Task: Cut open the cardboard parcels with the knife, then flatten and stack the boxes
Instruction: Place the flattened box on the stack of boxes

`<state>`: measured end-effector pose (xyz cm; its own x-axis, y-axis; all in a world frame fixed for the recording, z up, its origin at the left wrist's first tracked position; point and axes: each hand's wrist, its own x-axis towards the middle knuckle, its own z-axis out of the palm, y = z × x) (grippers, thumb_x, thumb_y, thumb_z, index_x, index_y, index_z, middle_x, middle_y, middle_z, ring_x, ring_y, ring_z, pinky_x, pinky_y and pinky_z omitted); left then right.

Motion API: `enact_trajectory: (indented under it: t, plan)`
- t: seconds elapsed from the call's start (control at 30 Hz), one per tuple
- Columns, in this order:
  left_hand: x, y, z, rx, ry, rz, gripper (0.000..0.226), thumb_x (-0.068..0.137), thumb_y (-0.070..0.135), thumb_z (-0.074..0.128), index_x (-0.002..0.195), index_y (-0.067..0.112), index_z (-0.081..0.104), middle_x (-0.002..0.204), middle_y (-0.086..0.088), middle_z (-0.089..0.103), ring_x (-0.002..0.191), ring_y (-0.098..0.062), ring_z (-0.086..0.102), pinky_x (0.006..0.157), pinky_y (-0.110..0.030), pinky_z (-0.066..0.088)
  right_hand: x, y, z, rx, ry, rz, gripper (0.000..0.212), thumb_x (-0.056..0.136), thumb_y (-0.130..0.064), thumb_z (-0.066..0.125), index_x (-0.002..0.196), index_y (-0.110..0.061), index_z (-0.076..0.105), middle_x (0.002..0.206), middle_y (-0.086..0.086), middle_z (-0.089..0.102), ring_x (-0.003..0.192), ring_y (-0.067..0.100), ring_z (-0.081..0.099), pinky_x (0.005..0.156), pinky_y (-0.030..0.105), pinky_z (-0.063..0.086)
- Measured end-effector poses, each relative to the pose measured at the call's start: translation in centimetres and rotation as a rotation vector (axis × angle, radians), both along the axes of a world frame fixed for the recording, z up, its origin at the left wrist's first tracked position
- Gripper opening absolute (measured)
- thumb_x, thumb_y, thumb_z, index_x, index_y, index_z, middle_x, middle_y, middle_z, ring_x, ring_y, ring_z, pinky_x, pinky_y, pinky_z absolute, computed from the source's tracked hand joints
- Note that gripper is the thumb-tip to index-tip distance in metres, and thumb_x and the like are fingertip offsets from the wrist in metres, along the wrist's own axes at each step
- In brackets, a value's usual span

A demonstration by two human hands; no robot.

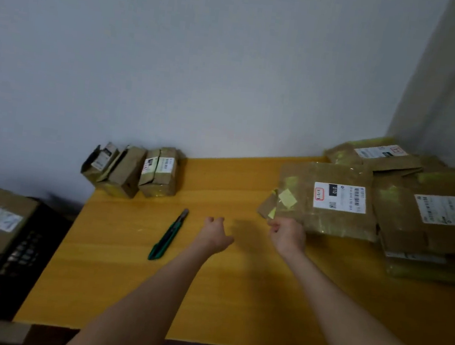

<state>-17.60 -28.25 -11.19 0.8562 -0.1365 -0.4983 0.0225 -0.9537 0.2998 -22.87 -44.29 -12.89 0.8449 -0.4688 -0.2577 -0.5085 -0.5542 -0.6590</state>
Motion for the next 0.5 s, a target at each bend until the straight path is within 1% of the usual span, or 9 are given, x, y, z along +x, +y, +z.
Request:
enact_trajectory:
  t: [0.07, 0.17, 0.23, 0.3, 0.33, 0.43, 0.47, 0.5]
  plan:
    - [0.5, 2.8, 0.7, 0.017, -0.023, 0.024, 0.069, 0.096, 0.034, 0.056, 0.152, 0.012, 0.022, 0.159, -0.013, 0.012, 0.131, -0.027, 0.044, 0.1, -0.035, 0.045, 0.8, 2.4, 0.3, 0.008, 0.011, 0.022, 0.032, 0.091, -0.009, 0.053, 0.116, -0.021, 0.071, 0.12, 0.004, 0.067, 0.112, 0.025, 0.06, 0.088, 0.029, 0.048]
    - [1.8, 6.5, 1.5, 0.023, -0.056, 0.029, 0.068, 0.097, 0.032, 0.056, 0.151, 0.01, 0.023, 0.158, -0.014, 0.013, 0.131, -0.028, 0.043, 0.098, -0.034, 0.044, 2.8, 6.0, 0.8, 0.024, 0.03, 0.077, 0.03, 0.092, -0.011, 0.055, 0.115, -0.022, 0.071, 0.117, 0.002, 0.069, 0.107, 0.023, 0.062, 0.085, 0.03, 0.051]
    - [3.1, 8.9, 1.6, 0.007, -0.077, 0.042, 0.065, 0.096, 0.03, 0.057, 0.15, 0.01, 0.026, 0.155, -0.014, 0.018, 0.134, -0.029, 0.039, 0.101, -0.036, 0.042, 4.4, 8.6, 0.9, 0.058, 0.026, 0.11, 0.029, 0.091, -0.011, 0.057, 0.114, -0.021, 0.071, 0.113, 0.003, 0.07, 0.104, 0.023, 0.064, 0.086, 0.031, 0.053]
    - [4.7, 11.1, 1.3, 0.006, -0.089, 0.052, 0.062, 0.096, 0.029, 0.056, 0.148, 0.008, 0.028, 0.153, -0.015, 0.022, 0.137, -0.029, 0.033, 0.105, -0.037, 0.039, 6.2, 11.4, 0.8, 0.075, 0.03, 0.127, 0.03, 0.091, -0.009, 0.056, 0.114, -0.021, 0.071, 0.112, 0.004, 0.071, 0.102, 0.024, 0.065, 0.085, 0.032, 0.054]
    - [5.7, 12.3, 0.9, 0.002, -0.095, 0.063, 0.064, 0.096, 0.03, 0.057, 0.148, 0.008, 0.028, 0.153, -0.015, 0.021, 0.137, -0.03, 0.034, 0.106, -0.038, 0.039, 7.1, 12.9, 0.6, 0.094, 0.026, 0.118, 0.031, 0.092, -0.008, 0.054, 0.114, -0.021, 0.071, 0.113, 0.004, 0.07, 0.101, 0.024, 0.065, 0.084, 0.032, 0.054]
    - [9.3, 15.9, -0.3, -0.027, -0.108, 0.079, 0.068, 0.094, 0.032, 0.058, 0.149, 0.008, 0.026, 0.155, -0.015, 0.018, 0.136, -0.031, 0.036, 0.106, -0.038, 0.039, 10.8, 17.6, -0.3, 0.18, 0.002, 0.107, 0.029, 0.092, -0.007, 0.055, 0.114, -0.016, 0.071, 0.115, 0.005, 0.069, 0.104, 0.023, 0.064, 0.091, 0.033, 0.052]
    - [10.7, 17.2, -0.8, -0.043, -0.123, 0.078, 0.067, 0.094, 0.031, 0.059, 0.148, 0.008, 0.027, 0.154, -0.015, 0.019, 0.136, -0.031, 0.036, 0.106, -0.038, 0.037, 12.3, 19.3, -1.0, 0.22, 0.007, 0.085, 0.028, 0.091, -0.007, 0.059, 0.115, -0.013, 0.07, 0.11, 0.006, 0.07, 0.101, 0.023, 0.065, 0.092, 0.033, 0.052]
    - [12.3, 18.5, -1.4, -0.068, -0.136, 0.079, 0.064, 0.094, 0.028, 0.06, 0.146, 0.007, 0.03, 0.152, -0.015, 0.022, 0.135, -0.031, 0.037, 0.105, -0.037, 0.037, 13.8, 20.9, -1.6, 0.287, 0.019, 0.054, 0.028, 0.089, -0.007, 0.063, 0.117, -0.008, 0.069, 0.102, 0.005, 0.07, 0.091, 0.022, 0.067, 0.089, 0.035, 0.053]
